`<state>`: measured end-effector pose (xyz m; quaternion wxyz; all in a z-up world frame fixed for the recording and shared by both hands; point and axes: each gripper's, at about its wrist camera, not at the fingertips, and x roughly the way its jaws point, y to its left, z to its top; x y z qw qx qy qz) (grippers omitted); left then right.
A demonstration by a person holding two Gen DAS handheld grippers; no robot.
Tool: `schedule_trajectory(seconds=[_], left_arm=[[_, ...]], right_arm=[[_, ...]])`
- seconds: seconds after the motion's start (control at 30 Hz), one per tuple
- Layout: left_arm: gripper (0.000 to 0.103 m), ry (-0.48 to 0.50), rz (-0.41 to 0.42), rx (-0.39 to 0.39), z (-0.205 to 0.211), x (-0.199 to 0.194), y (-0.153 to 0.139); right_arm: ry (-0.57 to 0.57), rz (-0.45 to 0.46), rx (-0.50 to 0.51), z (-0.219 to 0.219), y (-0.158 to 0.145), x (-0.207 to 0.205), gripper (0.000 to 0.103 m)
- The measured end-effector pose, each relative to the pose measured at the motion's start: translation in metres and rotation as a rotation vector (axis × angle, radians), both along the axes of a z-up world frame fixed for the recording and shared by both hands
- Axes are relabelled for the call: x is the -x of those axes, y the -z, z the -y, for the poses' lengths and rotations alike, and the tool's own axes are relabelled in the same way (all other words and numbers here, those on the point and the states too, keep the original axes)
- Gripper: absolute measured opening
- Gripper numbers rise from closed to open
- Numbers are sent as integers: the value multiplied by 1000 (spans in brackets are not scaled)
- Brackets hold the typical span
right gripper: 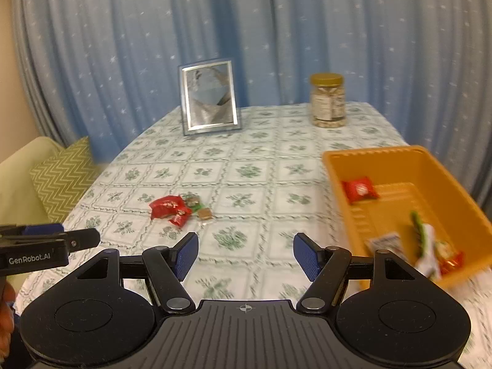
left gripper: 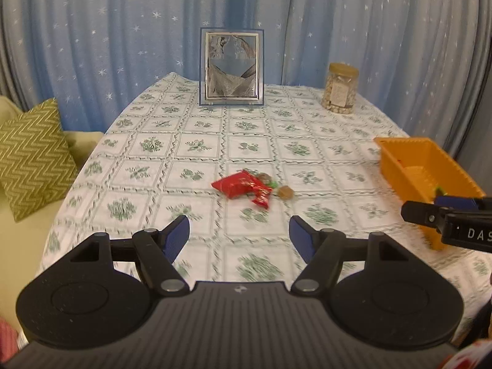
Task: Organize snacks
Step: 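Withdraw both open tools from the tray toward the remaining candies, then grasp the brown caramel with the right tool while the left tool grasps a red candy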
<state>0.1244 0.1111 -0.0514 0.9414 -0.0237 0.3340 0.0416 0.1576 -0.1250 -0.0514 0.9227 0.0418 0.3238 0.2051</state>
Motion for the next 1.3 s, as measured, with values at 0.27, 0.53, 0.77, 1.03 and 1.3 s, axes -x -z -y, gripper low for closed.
schedule_trajectory(seconds=[0.27,0.53,0.77,1.03,1.3], left_arm=[[68,80,-46,-77,-23,-56,24],[69,170,-66,-131,-41,-104,47],[68,246,-74,-147,-51,-135,63],[68,383,-86,-208,-47,-153,82],[63,524,-127,-235,-38,-173,90]], right_arm=[[-91,-2,25,-39,34,-53,69],[-169,-19,70,-73,70,-101,50],[-215,-34,100,-99,96,-126,44],[-243,1,116,-114,109,-137,27],[-202,-18,114,-101,105,-133,21]])
